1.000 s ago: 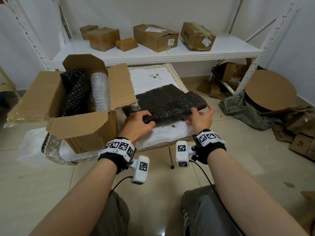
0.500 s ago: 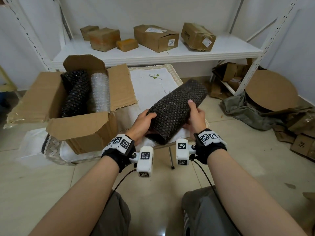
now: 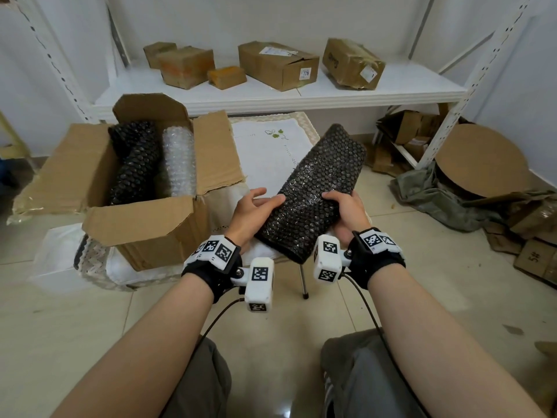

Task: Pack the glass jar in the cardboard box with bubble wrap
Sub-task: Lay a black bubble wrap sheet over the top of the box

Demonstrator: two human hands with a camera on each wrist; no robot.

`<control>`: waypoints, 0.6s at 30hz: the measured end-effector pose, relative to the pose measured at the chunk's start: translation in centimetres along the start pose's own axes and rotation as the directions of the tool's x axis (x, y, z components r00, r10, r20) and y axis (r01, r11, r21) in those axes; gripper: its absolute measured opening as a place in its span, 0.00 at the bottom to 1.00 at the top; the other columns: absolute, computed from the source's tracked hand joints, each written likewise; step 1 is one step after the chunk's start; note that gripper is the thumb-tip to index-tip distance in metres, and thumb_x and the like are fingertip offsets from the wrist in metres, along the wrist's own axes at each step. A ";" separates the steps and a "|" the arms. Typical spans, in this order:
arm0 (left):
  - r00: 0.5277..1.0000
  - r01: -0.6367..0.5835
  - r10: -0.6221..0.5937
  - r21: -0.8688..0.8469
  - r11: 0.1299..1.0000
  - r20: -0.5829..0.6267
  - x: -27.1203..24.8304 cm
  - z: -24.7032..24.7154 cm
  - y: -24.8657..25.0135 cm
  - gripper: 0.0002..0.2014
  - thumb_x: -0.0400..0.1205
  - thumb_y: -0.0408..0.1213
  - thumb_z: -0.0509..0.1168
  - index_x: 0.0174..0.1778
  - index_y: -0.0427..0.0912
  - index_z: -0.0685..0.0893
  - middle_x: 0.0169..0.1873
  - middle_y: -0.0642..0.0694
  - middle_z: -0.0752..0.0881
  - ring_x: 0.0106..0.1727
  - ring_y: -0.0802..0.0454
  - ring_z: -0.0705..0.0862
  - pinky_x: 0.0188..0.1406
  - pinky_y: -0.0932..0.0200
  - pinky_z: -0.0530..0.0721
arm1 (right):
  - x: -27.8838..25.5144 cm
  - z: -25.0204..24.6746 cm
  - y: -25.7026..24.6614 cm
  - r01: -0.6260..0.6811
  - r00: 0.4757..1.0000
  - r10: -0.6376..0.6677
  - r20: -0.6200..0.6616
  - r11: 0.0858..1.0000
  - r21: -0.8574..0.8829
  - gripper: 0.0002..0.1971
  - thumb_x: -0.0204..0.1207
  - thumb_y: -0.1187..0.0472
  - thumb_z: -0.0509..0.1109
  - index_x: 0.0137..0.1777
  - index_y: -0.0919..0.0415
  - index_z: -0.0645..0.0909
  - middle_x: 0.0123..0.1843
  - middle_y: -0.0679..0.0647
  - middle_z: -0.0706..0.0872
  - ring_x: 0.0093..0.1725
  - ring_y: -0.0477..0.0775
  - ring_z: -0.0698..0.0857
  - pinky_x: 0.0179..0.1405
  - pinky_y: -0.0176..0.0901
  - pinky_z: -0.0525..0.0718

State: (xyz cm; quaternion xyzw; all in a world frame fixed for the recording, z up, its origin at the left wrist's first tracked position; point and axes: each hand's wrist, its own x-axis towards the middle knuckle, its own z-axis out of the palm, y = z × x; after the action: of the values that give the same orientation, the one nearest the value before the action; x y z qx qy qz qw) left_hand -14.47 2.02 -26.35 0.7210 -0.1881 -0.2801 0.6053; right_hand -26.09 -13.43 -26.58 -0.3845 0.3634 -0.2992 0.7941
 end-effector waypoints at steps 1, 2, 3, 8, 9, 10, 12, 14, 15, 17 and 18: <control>1.000 0.002 -0.002 -0.005 1.000 0.015 -0.1 0.1 0.0 0.33 0.75 0.53 0.75 0.73 0.45 0.76 0.56 0.51 0.88 0.57 0.55 0.86 0.67 0.54 0.81 | -0.2 0.1 -0.1 0.005 1.000 -0.005 0.016 1.000 -0.004 0.28 0.72 0.78 0.67 0.73 0.64 0.72 0.64 0.68 0.85 0.60 0.69 0.86 0.62 0.68 0.85; 0.999 0.005 -0.005 -0.005 1.000 0.034 -0.1 0.2 0.0 0.33 0.74 0.55 0.75 0.73 0.45 0.76 0.55 0.50 0.89 0.56 0.55 0.87 0.66 0.55 0.82 | -0.5 0.2 -0.3 0.010 1.000 -0.010 0.026 1.000 -0.011 0.28 0.72 0.78 0.67 0.73 0.65 0.73 0.64 0.68 0.85 0.59 0.68 0.87 0.60 0.64 0.86; 0.998 0.010 -0.009 -0.007 1.000 0.058 -0.2 0.4 0.0 0.33 0.74 0.55 0.75 0.73 0.46 0.76 0.54 0.49 0.90 0.55 0.55 0.88 0.64 0.55 0.83 | -0.7 0.2 -0.5 0.016 0.999 -0.016 0.035 1.000 -0.014 0.28 0.72 0.78 0.66 0.73 0.65 0.73 0.64 0.68 0.86 0.58 0.67 0.87 0.58 0.61 0.87; 0.978 -0.025 0.028 -0.018 1.000 0.206 -0.6 0.6 0.7 0.24 0.79 0.55 0.70 0.65 0.44 0.84 0.57 0.47 0.90 0.58 0.53 0.88 0.61 0.58 0.84 | -2.2 -0.2 -1.0 0.026 0.999 -0.024 0.041 0.998 -0.054 0.31 0.65 0.73 0.65 0.72 0.65 0.76 0.65 0.68 0.86 0.62 0.69 0.86 0.56 0.59 0.87; 0.969 -0.044 0.046 -0.015 0.999 0.242 -0.9 0.7 1.2 0.23 0.80 0.56 0.67 0.63 0.44 0.86 0.57 0.48 0.90 0.59 0.52 0.88 0.62 0.58 0.83 | -2.6 -0.4 -1.3 0.032 0.998 -0.028 0.056 0.997 -0.069 0.31 0.64 0.73 0.64 0.72 0.66 0.75 0.65 0.68 0.86 0.62 0.69 0.86 0.54 0.58 0.88; 0.961 -0.059 0.061 -0.014 0.998 0.268 -1.2 0.9 1.7 0.22 0.81 0.57 0.65 0.62 0.44 0.87 0.56 0.48 0.90 0.59 0.51 0.88 0.62 0.58 0.83 | -2.9 -0.7 -1.5 0.037 0.997 -0.032 0.068 0.996 -0.085 0.29 0.65 0.75 0.63 0.70 0.67 0.75 0.64 0.68 0.86 0.61 0.68 0.86 0.51 0.57 0.88; 0.956 -0.090 0.090 -0.015 0.996 0.279 -1.6 1.4 3.2 0.22 0.82 0.56 0.64 0.62 0.43 0.87 0.55 0.48 0.91 0.58 0.50 0.88 0.59 0.58 0.84 | -3.7 -0.9 -2.2 0.056 0.996 -0.047 0.072 0.990 -0.127 0.26 0.69 0.78 0.61 0.68 0.66 0.75 0.62 0.67 0.85 0.58 0.66 0.86 0.52 0.57 0.87; 0.960 -0.121 0.121 -0.017 0.992 0.254 -1.9 2.0 4.8 0.22 0.82 0.55 0.66 0.62 0.41 0.86 0.56 0.47 0.90 0.59 0.49 0.88 0.61 0.55 0.85 | -4.2 -1.1 -2.6 0.091 0.993 -0.075 0.085 0.977 -0.195 0.27 0.68 0.78 0.62 0.69 0.66 0.76 0.65 0.67 0.85 0.61 0.67 0.85 0.60 0.60 0.85; 0.962 -0.140 0.140 -0.017 0.990 0.236 -2.1 2.3 5.8 0.21 0.82 0.54 0.66 0.62 0.40 0.86 0.56 0.46 0.90 0.59 0.50 0.88 0.63 0.53 0.84 | -4.6 -1.1 -2.9 0.113 0.991 -0.092 0.099 0.967 -0.227 0.29 0.67 0.77 0.63 0.70 0.64 0.77 0.65 0.66 0.85 0.64 0.67 0.84 0.62 0.59 0.84; 0.964 -0.177 0.180 -0.030 0.984 0.194 -2.6 2.8 7.7 0.19 0.82 0.49 0.68 0.61 0.38 0.85 0.56 0.45 0.90 0.58 0.51 0.88 0.65 0.51 0.84 | -5.5 -0.7 -3.7 0.166 0.982 -0.134 0.134 0.949 -0.267 0.29 0.66 0.75 0.65 0.70 0.63 0.77 0.65 0.65 0.86 0.66 0.67 0.83 0.64 0.57 0.84; 0.964 -0.197 0.200 -0.037 0.980 0.174 -2.8 3.0 8.7 0.18 0.82 0.47 0.68 0.61 0.37 0.85 0.56 0.44 0.90 0.58 0.50 0.88 0.64 0.51 0.84 | -6.0 -0.3 -4.4 0.197 0.976 -0.162 0.148 0.944 -0.264 0.28 0.68 0.73 0.65 0.70 0.63 0.77 0.65 0.65 0.86 0.66 0.66 0.84 0.64 0.56 0.84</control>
State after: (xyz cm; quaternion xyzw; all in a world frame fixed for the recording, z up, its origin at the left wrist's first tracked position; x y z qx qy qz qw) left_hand -17.96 -0.24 -17.70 0.6651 -0.3095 -0.2826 0.6181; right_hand -30.48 -11.31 -21.01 -0.5413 0.3151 -0.2923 0.7227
